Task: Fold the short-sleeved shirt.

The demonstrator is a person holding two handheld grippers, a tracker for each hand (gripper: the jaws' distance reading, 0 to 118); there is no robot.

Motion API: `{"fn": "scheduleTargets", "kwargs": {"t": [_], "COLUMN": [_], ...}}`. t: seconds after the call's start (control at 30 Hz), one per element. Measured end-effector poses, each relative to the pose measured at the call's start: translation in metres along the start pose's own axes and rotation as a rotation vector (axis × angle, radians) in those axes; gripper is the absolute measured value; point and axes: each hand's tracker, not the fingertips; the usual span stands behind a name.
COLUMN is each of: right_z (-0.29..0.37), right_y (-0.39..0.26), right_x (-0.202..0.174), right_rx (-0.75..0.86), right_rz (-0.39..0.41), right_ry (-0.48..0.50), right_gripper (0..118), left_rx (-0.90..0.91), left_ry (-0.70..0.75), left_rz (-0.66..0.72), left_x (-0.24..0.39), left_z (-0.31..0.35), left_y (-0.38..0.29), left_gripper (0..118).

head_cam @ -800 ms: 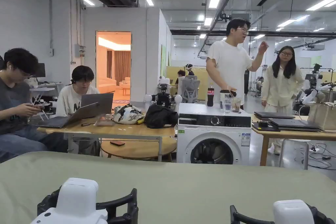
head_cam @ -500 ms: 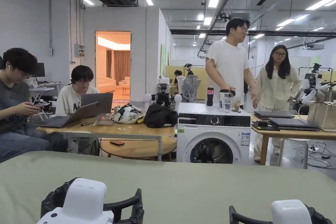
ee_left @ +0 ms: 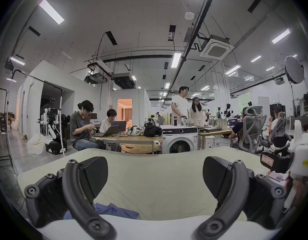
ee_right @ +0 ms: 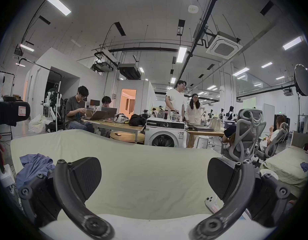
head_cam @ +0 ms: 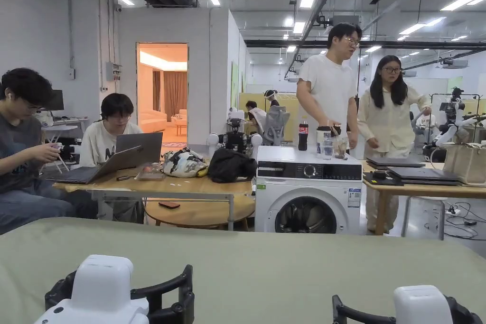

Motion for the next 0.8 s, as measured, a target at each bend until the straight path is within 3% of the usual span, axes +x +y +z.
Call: {"fn": "scheduleTargets", "kwargs": {"t": [0.2,0.8], "right_z": [-0.001,-0.001], "right_y": [-0.004,-0.006], "right_x": [0.001,0.001], "right_rx": [-0.014,-0.028], "right_rz": [-0.011,-0.01], "right_ry": [-0.005,0.0], "right_gripper": [118,118], "left_rx": [-0.016,-0.001], "left_ry": [-0.014,-0.03], "left_rz": [-0.043,-0.001], "left_x": [0.008,0.004], "left_z": [-0.002,-0.002], "left_y": [-0.005,-0.005], "left_gripper": [109,109]}}
